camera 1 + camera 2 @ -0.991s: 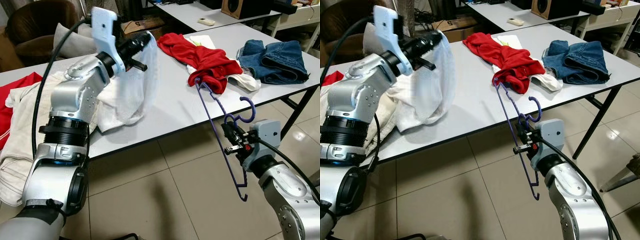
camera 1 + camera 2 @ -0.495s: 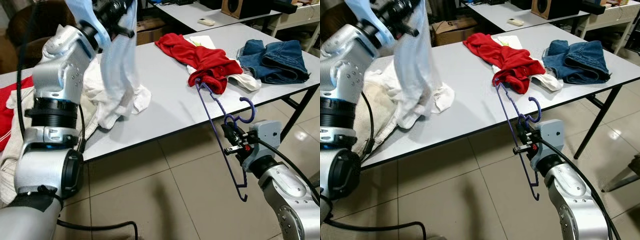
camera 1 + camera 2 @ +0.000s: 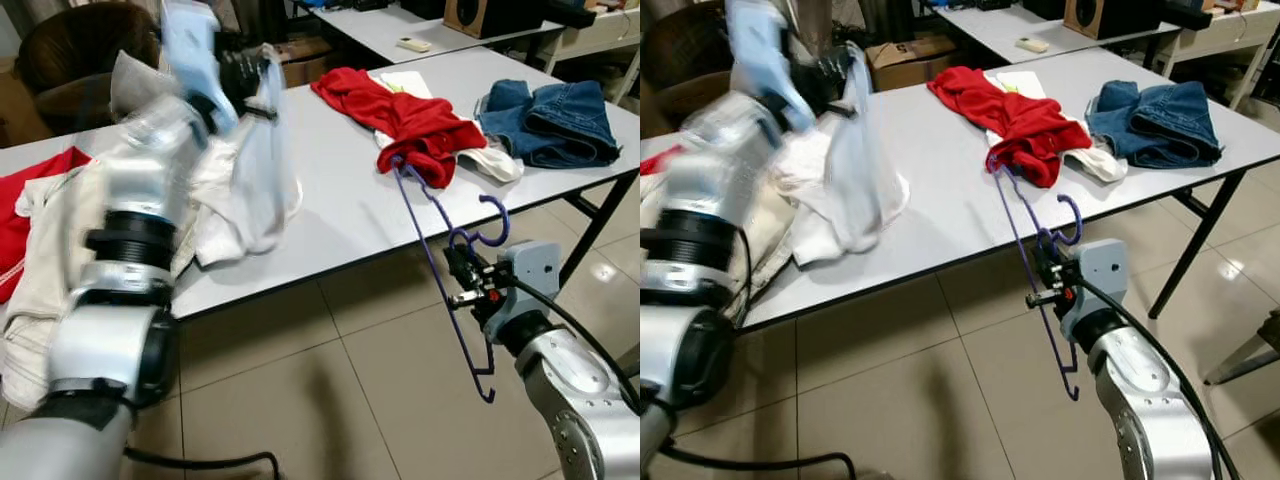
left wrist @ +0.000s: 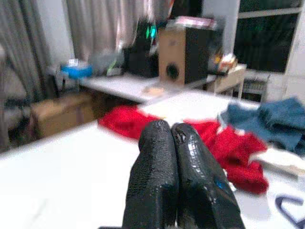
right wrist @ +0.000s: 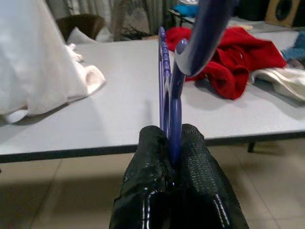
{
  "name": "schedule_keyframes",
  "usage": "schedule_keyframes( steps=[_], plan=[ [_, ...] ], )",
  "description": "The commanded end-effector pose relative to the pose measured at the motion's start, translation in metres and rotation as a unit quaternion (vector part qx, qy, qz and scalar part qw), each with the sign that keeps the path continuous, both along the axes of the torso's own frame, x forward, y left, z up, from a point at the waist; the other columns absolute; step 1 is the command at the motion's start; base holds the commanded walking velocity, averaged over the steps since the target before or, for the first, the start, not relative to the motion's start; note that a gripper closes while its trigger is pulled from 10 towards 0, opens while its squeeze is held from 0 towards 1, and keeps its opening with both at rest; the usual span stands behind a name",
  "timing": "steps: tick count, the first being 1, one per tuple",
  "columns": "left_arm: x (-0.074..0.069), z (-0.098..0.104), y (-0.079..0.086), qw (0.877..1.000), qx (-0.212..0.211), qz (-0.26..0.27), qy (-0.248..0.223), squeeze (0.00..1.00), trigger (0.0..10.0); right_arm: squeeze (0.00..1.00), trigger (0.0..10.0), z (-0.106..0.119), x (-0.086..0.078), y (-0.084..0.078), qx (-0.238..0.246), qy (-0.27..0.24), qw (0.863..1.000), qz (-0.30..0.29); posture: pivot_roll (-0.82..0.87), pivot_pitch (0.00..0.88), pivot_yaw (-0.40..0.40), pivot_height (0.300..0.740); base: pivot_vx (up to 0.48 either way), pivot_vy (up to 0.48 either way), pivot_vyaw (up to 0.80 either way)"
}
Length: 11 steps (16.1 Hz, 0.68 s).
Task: Hang hanger
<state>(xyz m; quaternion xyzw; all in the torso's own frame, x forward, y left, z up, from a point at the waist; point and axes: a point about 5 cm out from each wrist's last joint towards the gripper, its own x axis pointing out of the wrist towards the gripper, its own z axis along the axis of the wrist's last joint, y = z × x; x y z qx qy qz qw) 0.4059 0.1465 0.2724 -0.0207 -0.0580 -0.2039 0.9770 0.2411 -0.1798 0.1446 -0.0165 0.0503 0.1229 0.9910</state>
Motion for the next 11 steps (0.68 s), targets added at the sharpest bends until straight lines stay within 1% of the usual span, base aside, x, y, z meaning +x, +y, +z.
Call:
schedule_keyframes(
  steps=[1, 2, 3, 5, 6, 7, 8, 9, 10, 11],
  plan=[
    [0.001, -0.004, -0.001, 1.000, 0.010, 0.009, 0.005, 0.00, 4.0, 0.00, 10.0, 0.002, 0.002, -0.001, -0.003, -0.006, 1.000, -0.010, -0.05, 0.000, 0.127, 0.740, 0.000, 0.000, 0.00],
    [-0.007, -0.053, -0.030, 0.990, 0.086, -0.086, 0.077, 0.07, 10.0, 0.00, 10.0, 0.002, 0.004, -0.005, -0.003, -0.006, 1.000, -0.026, -0.05, 0.000, 0.134, 0.740, 0.000, 0.000, 0.00],
    [-0.023, -0.094, -0.048, 0.968, 0.144, -0.158, 0.134, 1.00, 10.0, 0.00, 10.0, 0.003, 0.004, -0.007, -0.006, -0.007, 0.999, -0.035, -0.07, 0.000, 0.148, 0.740, 0.000, 0.000, 0.00],
    [-0.032, -0.100, -0.053, 0.958, 0.139, -0.202, 0.146, 1.00, 10.0, 0.00, 10.0, 0.003, 0.002, -0.009, -0.006, -0.009, 0.999, -0.040, -0.07, 0.000, 0.152, 0.740, 0.000, 0.000, 0.00],
    [-0.040, -0.089, -0.052, 0.955, 0.114, -0.245, 0.120, 1.00, 10.0, 0.00, 10.0, 0.002, 0.001, -0.011, -0.003, -0.008, 0.999, -0.049, -0.07, 0.000, 0.155, 0.740, 0.000, 0.000, 0.00],
    [-0.042, -0.086, -0.046, 0.953, 0.119, -0.257, 0.109, 1.00, 10.0, 0.00, 10.0, 0.000, 0.001, -0.010, -0.002, -0.006, 0.999, -0.051, -0.06, 0.000, 0.153, 0.740, 0.000, 0.000, 0.00],
    [-0.046, -0.082, -0.037, 0.950, 0.136, -0.263, 0.096, 1.00, 10.0, 0.00, 10.0, -0.001, 0.002, -0.009, -0.002, -0.004, 0.998, -0.055, -0.06, 0.000, 0.151, 0.740, 0.000, 0.000, 0.00],
    [-0.051, -0.080, -0.028, 0.946, 0.146, -0.272, 0.095, 1.00, 10.0, 0.00, 10.0, -0.001, 0.003, -0.006, 0.005, -0.002, 0.999, -0.052, -0.05, 0.000, 0.151, 0.740, 0.000, 0.000, 0.00],
    [-0.061, -0.079, -0.019, 0.940, 0.152, -0.288, 0.098, 1.00, 10.0, 0.00, 10.0, 0.000, 0.004, -0.004, 0.008, -0.003, 0.999, -0.045, -0.05, 0.000, 0.152, 0.740, 0.000, 0.000, 0.00],
    [-0.070, -0.080, -0.011, 0.939, 0.152, -0.293, 0.097, 1.00, 10.0, 0.00, 10.0, 0.000, 0.004, -0.003, 0.009, -0.004, 0.999, -0.044, -0.05, 0.000, 0.156, 0.740, 0.000, 0.000, 0.00]
  ],
)
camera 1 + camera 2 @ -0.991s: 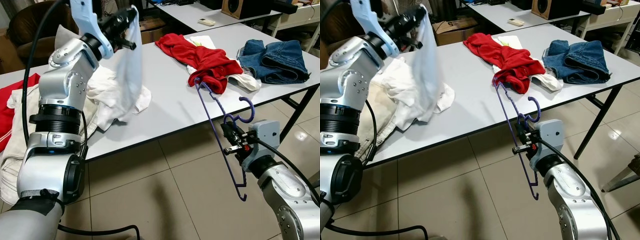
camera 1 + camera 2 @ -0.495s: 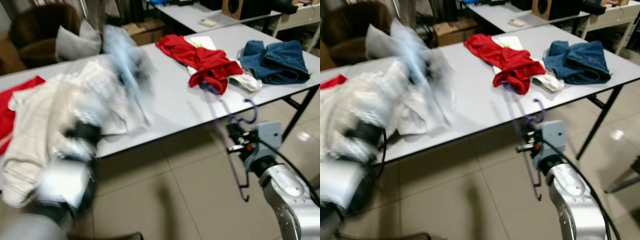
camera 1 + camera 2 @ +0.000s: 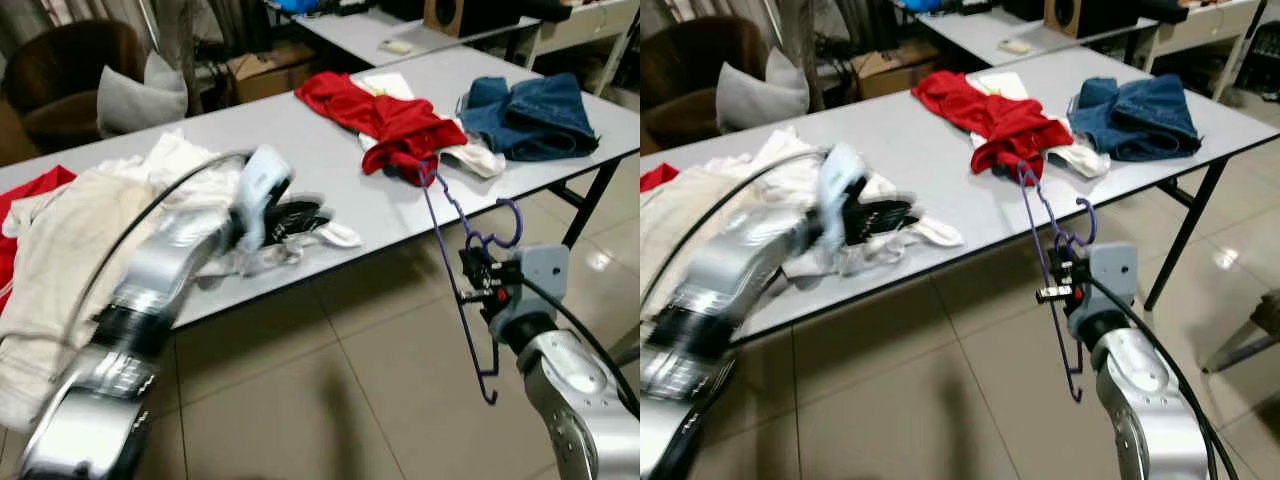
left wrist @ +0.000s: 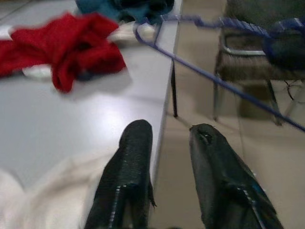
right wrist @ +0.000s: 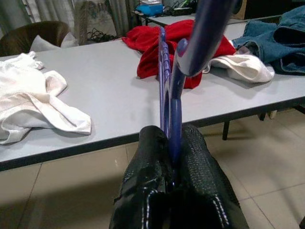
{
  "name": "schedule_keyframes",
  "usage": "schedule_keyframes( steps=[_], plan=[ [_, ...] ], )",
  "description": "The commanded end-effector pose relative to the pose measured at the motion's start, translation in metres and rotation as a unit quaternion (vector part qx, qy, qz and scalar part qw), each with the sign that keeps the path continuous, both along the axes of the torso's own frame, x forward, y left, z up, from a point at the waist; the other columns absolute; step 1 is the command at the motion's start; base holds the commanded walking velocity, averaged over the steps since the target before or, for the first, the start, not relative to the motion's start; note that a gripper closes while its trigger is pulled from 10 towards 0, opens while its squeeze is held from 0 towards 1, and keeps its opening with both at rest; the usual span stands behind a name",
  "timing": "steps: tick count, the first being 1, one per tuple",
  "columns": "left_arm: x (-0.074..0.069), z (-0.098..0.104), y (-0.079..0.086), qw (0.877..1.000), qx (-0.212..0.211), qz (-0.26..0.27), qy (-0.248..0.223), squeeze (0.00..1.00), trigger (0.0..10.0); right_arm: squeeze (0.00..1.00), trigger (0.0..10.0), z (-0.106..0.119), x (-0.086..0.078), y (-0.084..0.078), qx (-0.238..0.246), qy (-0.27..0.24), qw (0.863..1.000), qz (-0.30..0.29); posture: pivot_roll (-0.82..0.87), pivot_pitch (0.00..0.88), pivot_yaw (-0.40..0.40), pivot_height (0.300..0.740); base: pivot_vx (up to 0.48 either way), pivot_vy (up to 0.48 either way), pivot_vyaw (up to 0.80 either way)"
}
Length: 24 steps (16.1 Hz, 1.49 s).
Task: Hang hanger
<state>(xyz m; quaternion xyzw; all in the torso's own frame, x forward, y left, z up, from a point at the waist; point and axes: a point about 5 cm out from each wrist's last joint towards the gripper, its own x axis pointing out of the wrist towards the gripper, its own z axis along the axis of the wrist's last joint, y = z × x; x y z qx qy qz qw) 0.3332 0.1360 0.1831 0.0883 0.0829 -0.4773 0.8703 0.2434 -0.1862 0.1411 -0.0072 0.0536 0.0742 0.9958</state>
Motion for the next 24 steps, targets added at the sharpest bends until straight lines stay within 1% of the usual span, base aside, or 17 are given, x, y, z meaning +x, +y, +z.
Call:
schedule_keyframes(
  steps=[1, 2, 3, 4, 5, 6, 7, 8, 10, 11, 13, 15, 18, 19, 20, 22, 24],
  plan=[
    [-0.005, 0.010, 0.009, 0.999, -0.021, 0.025, -0.033, 1.00, 10.0, 0.00, 10.0, 0.005, 0.002, 0.006, 0.012, -0.012, 1.000, 0.005, -0.05, 0.000, 0.162, 0.740, 0.000, 0.000, 0.00],
    [-0.008, 0.007, 0.021, 0.994, -0.039, 0.087, -0.051, 1.00, 10.0, 0.00, 10.0, 0.006, 0.002, 0.007, 0.015, -0.016, 1.000, 0.000, -0.06, 0.000, 0.159, 0.740, 0.000, 0.000, 0.00],
    [-0.009, 0.005, 0.027, 0.990, -0.042, 0.120, -0.056, 1.00, 10.0, 0.00, 10.0, 0.007, 0.002, 0.007, 0.017, -0.017, 1.000, -0.002, -0.06, 0.000, 0.158, 0.740, 0.000, 0.000, 0.00],
    [-0.014, -0.002, 0.039, 0.975, -0.067, 0.200, -0.076, 0.43, 10.0, 0.00, 10.0, 0.008, 0.003, 0.010, 0.023, -0.019, 1.000, 0.001, -0.04, 0.000, 0.126, 0.740, 0.000, 0.000, 0.00],
    [-0.018, -0.007, 0.048, 0.960, -0.080, 0.258, -0.078, 0.29, 10.0, 0.00, 10.0, 0.009, 0.005, 0.012, 0.025, -0.019, 1.000, 0.003, -0.02, 0.000, 0.106, 0.740, 0.000, 0.000, 0.00],
    [-0.020, -0.015, 0.057, 0.943, -0.078, 0.313, -0.085, 0.16, 10.0, 0.00, 10.0, 0.009, 0.007, 0.016, 0.033, -0.019, 0.999, 0.014, -0.02, 0.000, 0.101, 0.740, 0.000, 0.000, 0.00],
    [-0.023, -0.024, 0.064, 0.931, -0.067, 0.349, -0.087, 0.18, 10.0, 0.00, 10.0, 0.009, 0.008, 0.020, 0.035, -0.019, 0.999, 0.026, -0.02, 0.000, 0.096, 0.740, 0.000, 0.000, 0.00],
    [-0.032, -0.036, 0.065, 0.924, -0.058, 0.368, -0.083, 0.18, 10.0, 0.00, 10.0, 0.007, 0.009, 0.020, 0.025, -0.014, 0.999, 0.021, -0.01, 0.000, 0.082, 0.740, 0.000, 0.000, 0.00],
    [-0.036, -0.036, 0.065, 0.917, -0.064, 0.384, -0.081, 0.18, 10.0, 0.00, 10.0, 0.005, 0.013, 0.015, 0.023, -0.009, 1.000, 0.007, 0.00, 0.000, 0.068, 0.740, 0.131, 0.000, 0.00],
    [-0.036, -0.034, 0.066, 0.911, -0.063, 0.399, -0.086, 0.18, 10.0, 0.00, 10.0, 0.003, 0.016, 0.012, 0.009, -0.005, 1.000, 0.000, 0.01, 0.000, 0.055, 0.740, 0.281, 0.000, 0.00],
    [-0.036, -0.031, 0.071, 0.904, -0.056, 0.413, -0.095, 0.19, 10.0, 0.00, 10.0, 0.000, 0.020, 0.011, -0.011, 0.001, 1.000, 0.012, 0.02, 0.000, 0.055, 0.740, 0.315, 0.000, 0.24],
    [-0.037, -0.032, 0.073, 0.903, -0.054, 0.415, -0.096, 0.19, 10.0, 0.00, 10.0, -0.001, 0.021, 0.009, -0.013, 0.000, 1.000, 0.012, 0.01, 0.000, 0.065, 0.740, 0.356, 0.000, 0.80],
    [-0.024, -0.022, 0.071, 0.904, -0.058, 0.410, -0.102, 0.20, 10.0, 0.00, 10.0, 0.003, 0.026, 0.015, 0.002, -0.006, 1.000, 0.019, 0.01, 0.000, 0.066, 0.740, 0.387, 0.000, 0.80],
    [-0.024, -0.021, 0.071, 0.905, -0.059, 0.409, -0.103, 0.20, 10.0, 0.00, 10.0, 0.003, 0.027, 0.015, 0.002, -0.006, 1.000, 0.019, 0.01, 0.000, 0.066, 0.740, 0.390, 0.000, 0.80],
    [-0.024, -0.022, 0.066, 0.906, -0.067, 0.406, -0.097, 0.19, 10.0, 0.00, 10.0, 0.003, 0.025, 0.016, 0.000, -0.014, 1.000, 0.025, 0.00, 0.000, 0.084, 0.740, 0.386, 0.000, 0.00],
    [-0.026, -0.032, 0.060, 0.911, -0.069, 0.399, -0.078, 0.19, 10.0, 0.00, 10.0, 0.001, 0.023, 0.009, 0.019, -0.016, 1.000, -0.002, -0.01, 0.000, 0.095, 0.740, 0.388, 0.000, 0.00],
    [-0.022, -0.031, 0.052, 0.913, -0.085, 0.393, -0.069, 0.20, 10.0, 0.00, 10.0, 0.008, 0.026, 0.010, 0.024, -0.031, 0.999, -0.010, -0.01, 0.000, 0.104, 0.740, 0.392, 0.000, 0.00]
  ],
)
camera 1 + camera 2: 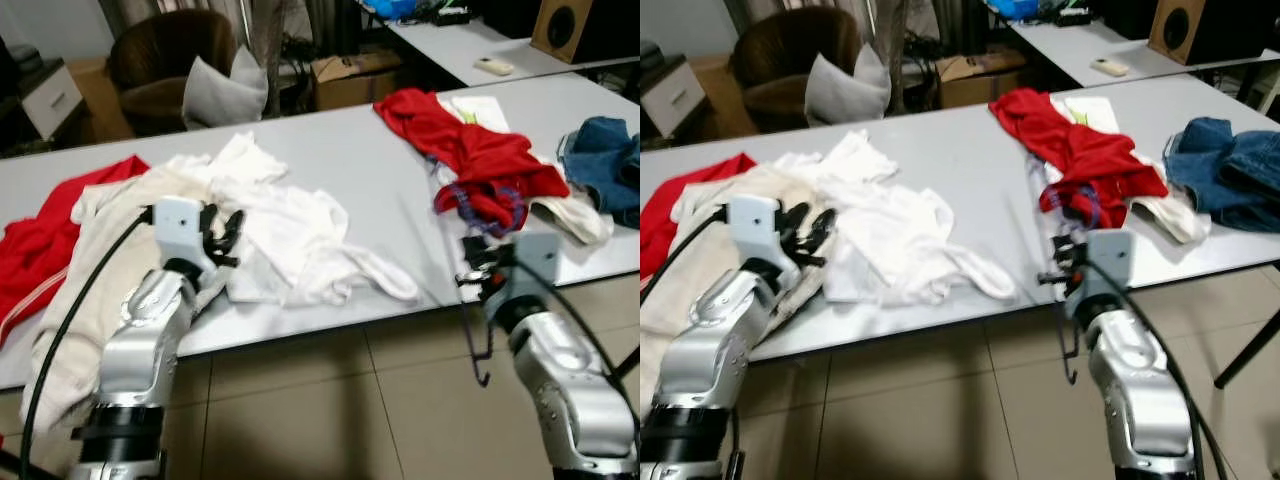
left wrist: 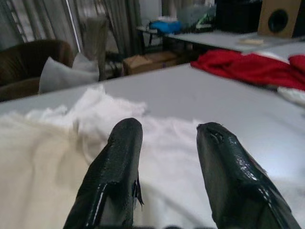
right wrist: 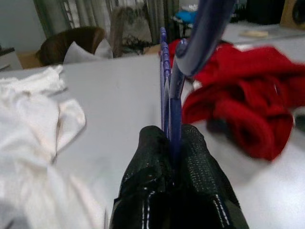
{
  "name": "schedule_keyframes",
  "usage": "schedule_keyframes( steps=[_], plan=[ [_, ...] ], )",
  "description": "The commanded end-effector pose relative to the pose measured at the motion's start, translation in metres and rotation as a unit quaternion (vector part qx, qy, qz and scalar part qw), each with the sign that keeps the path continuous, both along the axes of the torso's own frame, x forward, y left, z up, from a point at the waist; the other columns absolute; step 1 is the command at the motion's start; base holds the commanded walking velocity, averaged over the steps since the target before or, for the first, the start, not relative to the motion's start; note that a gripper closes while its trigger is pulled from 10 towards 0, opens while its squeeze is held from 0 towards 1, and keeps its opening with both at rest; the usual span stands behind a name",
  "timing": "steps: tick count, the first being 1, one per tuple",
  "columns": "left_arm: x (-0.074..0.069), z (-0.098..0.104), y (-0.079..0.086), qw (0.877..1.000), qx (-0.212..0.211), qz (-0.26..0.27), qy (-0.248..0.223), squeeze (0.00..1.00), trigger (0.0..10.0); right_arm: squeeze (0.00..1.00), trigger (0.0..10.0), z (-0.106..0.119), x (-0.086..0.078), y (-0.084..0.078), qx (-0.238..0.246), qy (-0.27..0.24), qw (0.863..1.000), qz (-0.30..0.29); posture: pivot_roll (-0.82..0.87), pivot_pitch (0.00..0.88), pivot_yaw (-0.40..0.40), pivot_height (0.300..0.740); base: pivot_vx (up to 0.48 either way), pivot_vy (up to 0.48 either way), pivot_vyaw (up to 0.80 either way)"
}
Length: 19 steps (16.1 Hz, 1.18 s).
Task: Hang hanger
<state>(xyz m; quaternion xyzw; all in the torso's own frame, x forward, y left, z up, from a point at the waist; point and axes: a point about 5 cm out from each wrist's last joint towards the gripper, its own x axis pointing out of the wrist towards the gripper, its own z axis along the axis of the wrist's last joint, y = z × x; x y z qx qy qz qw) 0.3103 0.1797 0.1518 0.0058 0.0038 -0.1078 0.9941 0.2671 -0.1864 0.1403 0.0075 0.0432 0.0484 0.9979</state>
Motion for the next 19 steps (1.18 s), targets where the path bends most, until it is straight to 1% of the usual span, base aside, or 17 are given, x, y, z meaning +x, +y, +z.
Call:
schedule_keyframes(
  steps=[1, 2, 3, 4, 5, 7, 10, 12, 13, 14, 15, 19],
  plan=[
    [0.002, 0.000, 0.006, 1.000, 0.004, 0.010, 0.004, 0.20, 10.0, 0.00, 10.0, 0.009, 0.002, 0.010, 0.002, -0.024, 1.000, 0.013, -0.01, 0.000, 0.099, 0.740, 0.390, 0.000, 0.00],
    [-0.001, 0.002, -0.001, 1.000, 0.007, 0.000, -0.001, 0.20, 10.0, 0.00, 10.0, 0.005, 0.001, 0.004, -0.010, -0.023, 1.000, -0.010, 0.01, 0.000, 0.070, 0.740, 0.375, 0.000, 0.00],
    [-0.006, 0.002, -0.004, 1.000, 0.009, -0.004, -0.003, 0.19, 10.0, 0.00, 10.0, 0.004, -0.001, 0.001, -0.001, -0.021, 1.000, -0.016, 0.02, 0.000, 0.059, 0.740, 0.375, 0.000, 0.00],
    [-0.006, 0.002, -0.004, 1.000, 0.009, -0.004, -0.003, 0.19, 10.0, 0.00, 10.0, 0.004, -0.001, 0.001, -0.007, -0.021, 1.000, -0.020, 0.02, 0.000, 0.056, 0.740, 0.375, 0.000, 0.00],
    [-0.011, -0.002, -0.008, 1.000, 0.008, -0.006, 0.000, 0.19, 10.0, 0.00, 10.0, 0.004, -0.002, 0.000, -0.003, -0.028, 0.999, -0.031, 0.02, 0.000, 0.043, 0.740, 0.371, 0.000, 0.00],
    [-0.013, -0.002, -0.013, 1.000, 0.008, -0.009, 0.000, 0.20, 10.0, 0.00, 10.0, 0.003, -0.002, 0.002, 0.031, -0.011, 0.999, -0.017, 0.03, 0.000, 0.030, 0.740, 0.371, 0.000, 0.00],
    [-0.014, -0.002, -0.016, 1.000, 0.012, -0.018, 0.000, 0.19, 10.0, 0.00, 10.0, 0.002, -0.003, 0.006, 0.040, -0.008, 0.999, -0.006, 0.02, 0.000, 0.035, 0.740, 0.361, 0.000, 0.00],
    [-0.014, -0.001, -0.018, 1.000, 0.016, -0.021, -0.002, 0.18, 10.0, 0.00, 10.0, 0.004, -0.005, 0.007, 0.044, -0.017, 0.999, -0.001, 0.02, 0.000, 0.043, 0.740, 0.272, 0.000, 0.00],
    [-0.014, -0.001, -0.019, 1.000, 0.012, -0.023, -0.003, 0.18, 10.0, 0.00, 10.0, 0.003, -0.006, 0.007, 0.045, -0.016, 0.999, -0.002, 0.02, 0.000, 0.047, 0.740, 0.000, 0.000, 0.00],
    [-0.014, -0.001, -0.024, 0.999, 0.021, -0.042, 0.003, 0.16, 10.0, 0.00, 10.0, 0.001, -0.009, 0.004, 0.056, -0.006, 0.998, -0.016, 0.01, 0.000, 0.053, 0.740, 0.000, 0.000, 0.00],
    [-0.014, -0.001, -0.025, 0.999, 0.023, -0.045, 0.004, 0.16, 10.0, 0.00, 10.0, 0.000, -0.010, 0.003, 0.058, -0.004, 0.998, -0.019, 0.01, 0.000, 0.053, 0.740, 0.000, 0.000, 0.00],
    [-0.014, -0.003, -0.026, 0.998, 0.022, -0.050, 0.007, 0.16, 10.0, 0.00, 10.0, -0.001, -0.014, 0.000, 0.064, 0.000, 0.998, -0.026, 0.00, 0.000, 0.057, 0.740, 0.000, 0.457, -0.80]
  ],
)
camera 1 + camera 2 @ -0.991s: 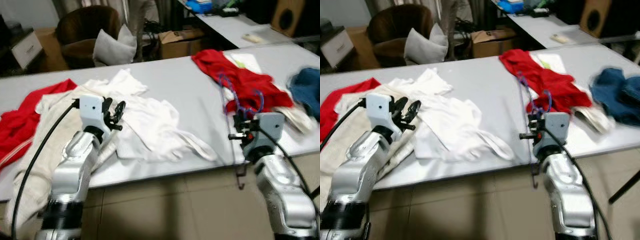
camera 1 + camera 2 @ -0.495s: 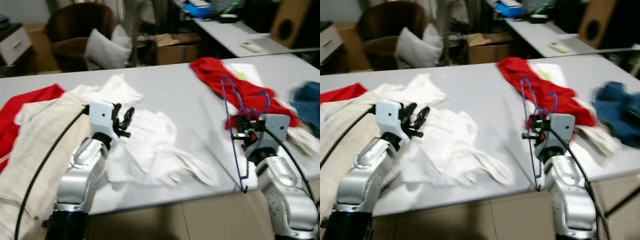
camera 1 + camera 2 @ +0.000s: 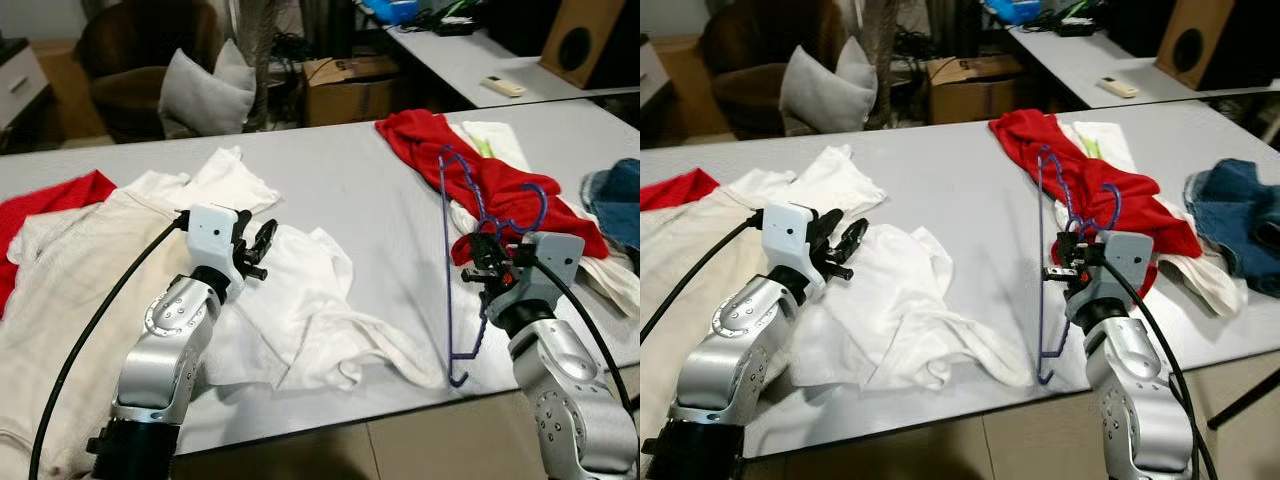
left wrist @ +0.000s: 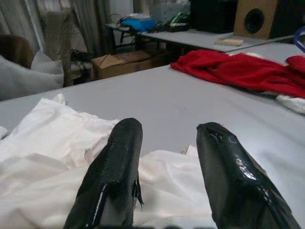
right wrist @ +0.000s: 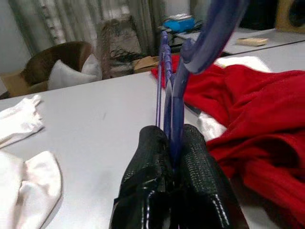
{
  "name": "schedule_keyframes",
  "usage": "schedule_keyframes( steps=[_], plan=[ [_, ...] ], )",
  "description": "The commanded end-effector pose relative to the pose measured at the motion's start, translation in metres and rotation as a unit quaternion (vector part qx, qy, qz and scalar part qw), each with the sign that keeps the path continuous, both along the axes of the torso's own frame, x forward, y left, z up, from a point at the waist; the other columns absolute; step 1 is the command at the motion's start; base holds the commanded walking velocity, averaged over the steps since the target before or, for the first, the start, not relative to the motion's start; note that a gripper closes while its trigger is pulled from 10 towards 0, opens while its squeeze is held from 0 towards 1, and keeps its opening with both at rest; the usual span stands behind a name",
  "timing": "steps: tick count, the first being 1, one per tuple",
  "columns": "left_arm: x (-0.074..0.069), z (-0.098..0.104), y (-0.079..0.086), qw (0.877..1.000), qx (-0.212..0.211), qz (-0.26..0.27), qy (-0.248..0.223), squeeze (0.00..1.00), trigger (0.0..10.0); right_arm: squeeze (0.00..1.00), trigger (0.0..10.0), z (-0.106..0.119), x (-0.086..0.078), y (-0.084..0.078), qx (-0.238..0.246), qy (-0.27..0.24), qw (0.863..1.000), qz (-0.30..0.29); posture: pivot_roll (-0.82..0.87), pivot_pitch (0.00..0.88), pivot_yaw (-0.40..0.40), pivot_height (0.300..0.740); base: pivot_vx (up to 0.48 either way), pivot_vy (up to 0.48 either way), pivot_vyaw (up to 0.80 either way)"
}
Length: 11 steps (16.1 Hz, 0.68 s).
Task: Hang hanger
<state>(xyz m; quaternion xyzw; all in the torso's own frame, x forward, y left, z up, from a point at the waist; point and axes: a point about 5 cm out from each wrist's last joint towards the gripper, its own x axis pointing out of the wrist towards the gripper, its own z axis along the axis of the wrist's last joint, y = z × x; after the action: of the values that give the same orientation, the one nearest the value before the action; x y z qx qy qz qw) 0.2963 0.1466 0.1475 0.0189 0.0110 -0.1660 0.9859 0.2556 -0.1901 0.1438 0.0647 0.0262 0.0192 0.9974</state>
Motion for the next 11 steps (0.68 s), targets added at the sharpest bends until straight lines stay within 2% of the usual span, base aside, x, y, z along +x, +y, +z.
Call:
schedule_keyframes(
  steps=[1, 3, 5, 7, 8, 11],
  plan=[
    [0.000, 0.001, 0.006, 1.000, 0.010, 0.008, 0.001, 0.16, 10.0, 0.00, 10.0, -0.004, -0.003, 0.004, 0.009, 0.014, 1.000, 0.005, 0.00, 0.000, 0.058, 0.740, 0.000, 0.480, -0.80],
    [0.001, 0.001, 0.003, 1.000, 0.031, 0.001, -0.004, 0.17, 10.0, 0.00, 10.0, -0.005, -0.003, 0.001, 0.012, 0.016, 1.000, -0.008, 0.00, 0.000, 0.059, 0.740, 0.000, 0.000, -0.80],
    [0.000, 0.000, 0.001, 0.999, 0.034, -0.002, 0.000, 0.17, 10.0, 0.00, 10.0, -0.005, -0.003, -0.004, -0.012, 0.017, 1.000, -0.023, 0.00, 0.000, 0.063, 0.740, 0.000, -0.480, 0.00],
    [0.002, -0.001, 0.002, 1.000, 0.005, 0.010, 0.007, 0.16, 10.0, 0.00, 10.0, -0.004, -0.002, -0.007, -0.004, 0.016, 0.999, -0.032, -0.01, 0.000, 0.066, 0.740, 0.000, 0.000, 0.00],
    [0.002, 0.000, 0.003, 1.000, 0.017, 0.007, 0.005, 0.16, 10.0, 0.00, 10.0, -0.004, -0.003, -0.007, 0.018, 0.015, 0.999, -0.037, 0.00, 0.000, 0.065, 0.740, 0.000, 0.000, 0.00],
    [0.002, -0.001, 0.005, 1.000, 0.021, 0.010, 0.004, 0.16, 10.0, 0.00, 10.0, -0.004, -0.003, -0.008, 0.019, 0.013, 0.999, -0.041, 0.00, 0.000, 0.062, 0.740, 0.000, 0.000, 0.00]
  ],
)
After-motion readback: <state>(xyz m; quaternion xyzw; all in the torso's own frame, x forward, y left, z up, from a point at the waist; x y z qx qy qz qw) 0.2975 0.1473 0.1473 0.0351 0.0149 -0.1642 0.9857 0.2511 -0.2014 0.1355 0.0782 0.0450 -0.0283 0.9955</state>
